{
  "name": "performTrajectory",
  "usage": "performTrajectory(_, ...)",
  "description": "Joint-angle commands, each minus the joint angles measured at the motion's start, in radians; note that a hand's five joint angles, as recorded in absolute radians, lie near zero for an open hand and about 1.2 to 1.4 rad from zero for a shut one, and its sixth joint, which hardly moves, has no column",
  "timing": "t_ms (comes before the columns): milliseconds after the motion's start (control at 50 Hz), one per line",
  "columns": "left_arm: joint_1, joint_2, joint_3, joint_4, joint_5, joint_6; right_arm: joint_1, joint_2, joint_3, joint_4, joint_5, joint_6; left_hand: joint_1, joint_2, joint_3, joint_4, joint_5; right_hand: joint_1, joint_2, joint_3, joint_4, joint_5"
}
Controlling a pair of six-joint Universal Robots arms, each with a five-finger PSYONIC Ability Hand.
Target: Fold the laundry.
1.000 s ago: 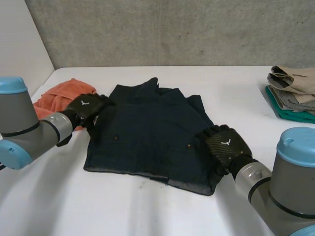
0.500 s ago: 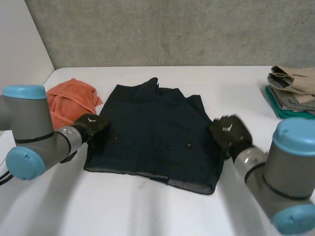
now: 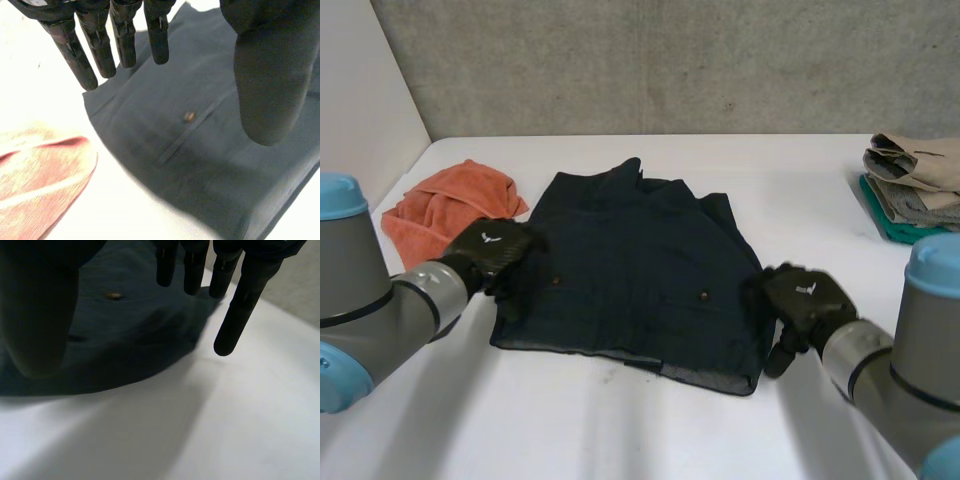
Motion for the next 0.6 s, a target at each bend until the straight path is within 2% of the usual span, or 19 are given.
performTrajectory(20,0.074,-0.028,-0.036,0.010,0.021,0.144,0.047,-0.008,0.085,-0.053,-0.036,0.020,-0.044,-0.034,-0.035,-0.025,-0.020,-0.017,-0.001,0.004,-0.588,0.025)
performTrajectory(120,0.078,-0.108,-0.035,0.010,0.055,0.213,0.077,0.010,0.094,-0.115,-0.026,0.020,-0.041,-0.031,-0.032,-0.022,-0.017,0.006,0.022,0.027,-0.565,0.048)
performTrajectory(260,0.081,-0.140,-0.019,0.019,0.060,0.230,0.100,0.050,0.087,-0.168,-0.003,0.020,-0.036,-0.026,-0.026,-0.016,-0.011,0.150,0.166,0.171,-0.421,0.192)
performTrajectory(340,0.083,-0.174,0.001,0.062,0.054,0.230,0.113,0.082,0.078,-0.193,0.000,0.016,0.029,0.039,0.038,0.048,0.053,0.320,0.336,0.341,-0.251,0.362)
performTrajectory(380,0.081,-0.188,0.005,0.076,0.052,0.232,0.113,0.108,0.071,-0.207,0.007,0.005,0.076,0.086,0.085,0.095,0.100,0.502,0.518,0.522,-0.069,0.544)
performTrajectory(400,0.083,-0.198,0.010,0.087,0.047,0.232,0.113,0.114,0.068,-0.210,0.013,0.005,0.189,0.199,0.198,0.209,0.214,0.607,0.623,0.628,0.036,0.649)
performTrajectory(420,0.083,-0.203,0.013,0.093,0.046,0.232,0.110,0.122,0.065,-0.220,0.027,0.005,0.313,0.323,0.322,0.332,0.337,0.919,0.935,0.940,0.348,0.961)
performTrajectory(440,0.081,-0.206,0.019,0.102,0.041,0.232,0.107,0.122,0.064,-0.230,0.038,0.005,0.590,0.600,0.599,0.609,0.614,1.102,1.117,1.122,0.530,1.144)
performTrajectory(460,0.081,-0.206,0.022,0.110,0.041,0.230,0.100,0.119,0.064,-0.253,0.062,0.004,0.782,0.792,0.791,0.801,0.806,1.103,1.119,1.124,0.532,1.145)
performTrajectory(500,0.074,-0.205,0.024,0.124,0.038,0.226,0.096,0.116,0.062,-0.285,0.078,0.001,1.017,1.027,1.026,1.036,1.041,1.103,1.119,1.124,0.532,1.145)
performTrajectory(600,0.040,-0.194,0.019,0.121,0.032,0.209,0.071,0.105,0.019,-0.322,0.089,-0.088,1.018,1.028,1.027,1.037,1.042,1.103,1.119,1.124,0.532,1.145)
